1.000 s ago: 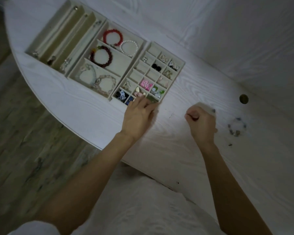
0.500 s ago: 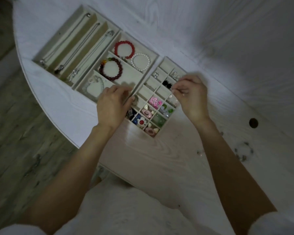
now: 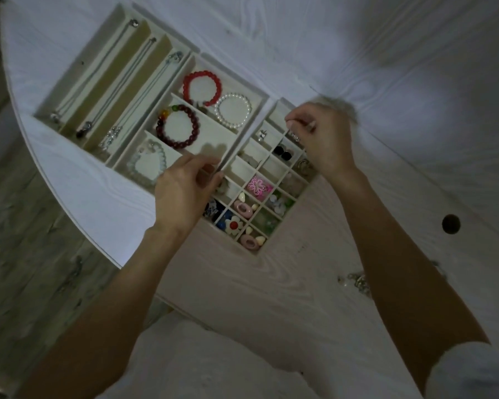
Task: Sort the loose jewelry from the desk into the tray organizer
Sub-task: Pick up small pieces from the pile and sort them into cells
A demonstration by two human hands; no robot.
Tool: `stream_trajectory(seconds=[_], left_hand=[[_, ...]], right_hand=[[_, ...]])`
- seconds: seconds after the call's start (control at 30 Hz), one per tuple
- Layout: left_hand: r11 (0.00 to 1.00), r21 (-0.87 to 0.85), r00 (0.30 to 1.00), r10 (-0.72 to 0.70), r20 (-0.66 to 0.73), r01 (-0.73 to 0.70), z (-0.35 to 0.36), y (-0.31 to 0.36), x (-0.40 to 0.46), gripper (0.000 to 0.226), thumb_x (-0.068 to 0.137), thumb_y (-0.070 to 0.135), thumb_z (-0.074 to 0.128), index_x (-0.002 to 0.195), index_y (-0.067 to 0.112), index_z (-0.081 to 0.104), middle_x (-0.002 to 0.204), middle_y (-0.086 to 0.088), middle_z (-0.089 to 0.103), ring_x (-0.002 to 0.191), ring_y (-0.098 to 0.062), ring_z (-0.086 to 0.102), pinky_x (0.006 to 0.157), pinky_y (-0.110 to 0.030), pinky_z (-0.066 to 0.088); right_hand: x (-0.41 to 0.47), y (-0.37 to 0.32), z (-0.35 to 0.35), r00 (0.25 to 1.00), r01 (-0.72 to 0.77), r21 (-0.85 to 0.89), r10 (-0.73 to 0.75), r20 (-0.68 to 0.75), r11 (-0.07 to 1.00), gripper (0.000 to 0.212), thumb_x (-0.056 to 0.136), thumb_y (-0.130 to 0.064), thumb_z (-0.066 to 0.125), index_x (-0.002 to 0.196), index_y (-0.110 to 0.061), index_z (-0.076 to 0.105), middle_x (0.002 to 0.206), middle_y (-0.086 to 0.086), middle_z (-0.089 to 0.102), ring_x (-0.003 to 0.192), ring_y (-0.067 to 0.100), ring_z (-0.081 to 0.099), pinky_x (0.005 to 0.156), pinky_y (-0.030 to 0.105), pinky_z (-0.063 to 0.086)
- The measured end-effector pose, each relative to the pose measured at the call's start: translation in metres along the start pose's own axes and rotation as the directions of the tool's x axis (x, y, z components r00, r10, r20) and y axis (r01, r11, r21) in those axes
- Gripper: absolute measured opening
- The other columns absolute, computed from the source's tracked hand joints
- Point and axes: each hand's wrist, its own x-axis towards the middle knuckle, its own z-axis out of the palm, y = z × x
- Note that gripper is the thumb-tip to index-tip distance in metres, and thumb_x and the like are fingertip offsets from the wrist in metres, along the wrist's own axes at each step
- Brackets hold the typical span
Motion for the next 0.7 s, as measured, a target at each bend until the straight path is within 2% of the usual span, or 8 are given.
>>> stream_trajectory(seconds=[0.07,0.2,0.3,0.43,0.57,0.7], left_hand=[[1.000,-0.012,1.000,-0.005,0.003,0.005,0.000,-0.001,0.000,0.021,0.083,0.025,0.073,0.102,0.014,0.072,0.090,-0.002,0.068,0.073,-0.018,0.063,0.063,-0.036,0.054],[1.000,-0.022,1.000,-0.013,0.002,0.013,-0.001,-0.004,0.000,0.017,0.084,0.022,0.072,0.098,0.013,0.073,0.088,-0.001,0.069,0.071,-0.018,0.063,0.060,-0.038,0.054],[0.999,-0.046,1.000,-0.022,-0.001,0.022,-0.002,-0.003,-0.001,0.016,0.084,0.021,0.072,0.097,0.012,0.073,0.089,-0.001,0.069,0.072,-0.015,0.062,0.062,-0.035,0.054],[0.997,-0.068,0.999,-0.045,0.002,0.045,-0.002,-0.003,0.000,0.017,0.083,0.020,0.073,0.097,0.011,0.073,0.089,-0.002,0.069,0.072,-0.014,0.062,0.064,-0.033,0.054],[0.995,-0.080,0.998,-0.057,0.000,0.056,-0.002,-0.003,0.000,0.017,0.083,0.019,0.073,0.097,0.011,0.073,0.090,-0.001,0.069,0.073,-0.013,0.062,0.065,-0.033,0.054],[0.993,-0.098,0.998,-0.066,0.010,0.067,-0.002,-0.002,0.001,0.017,0.082,0.019,0.074,0.098,0.012,0.073,0.089,-0.001,0.069,0.072,-0.011,0.061,0.066,-0.031,0.054]], right_hand=[[0.005,0.001,0.006,0.999,0.024,-0.082,-0.025,-0.020,0.996,0.007,0.083,-0.014,0.068,0.088,-0.013,0.072,0.092,0.005,0.062,0.089,0.015,0.056,0.077,0.020,0.043],[0.016,-0.006,0.012,0.998,0.000,-0.301,-0.021,-0.067,0.954,0.009,0.081,-0.020,0.071,0.087,-0.015,0.074,0.106,0.007,0.056,0.108,0.022,0.044,0.085,0.017,0.029],[0.023,-0.013,0.016,0.999,-0.005,-0.333,-0.012,-0.048,0.943,0.011,0.081,-0.022,0.071,0.089,-0.015,0.075,0.109,0.005,0.055,0.110,0.021,0.042,0.086,0.015,0.028],[0.025,-0.019,0.021,0.996,0.065,-0.389,-0.083,-0.031,0.919,0.013,0.085,-0.025,0.067,0.090,-0.016,0.075,0.105,0.004,0.056,0.108,0.022,0.042,0.078,0.013,0.019],[0.023,-0.015,0.016,0.986,0.097,-0.436,-0.146,-0.079,0.895,0.013,0.083,-0.025,0.068,0.086,-0.015,0.076,0.101,0.006,0.059,0.105,0.027,0.046,0.080,0.017,0.023],[0.022,-0.014,0.016,0.987,0.117,-0.486,-0.155,-0.039,0.866,0.013,0.081,-0.026,0.070,0.088,-0.017,0.076,0.103,0.005,0.058,0.106,0.026,0.045,0.080,0.018,0.025]])
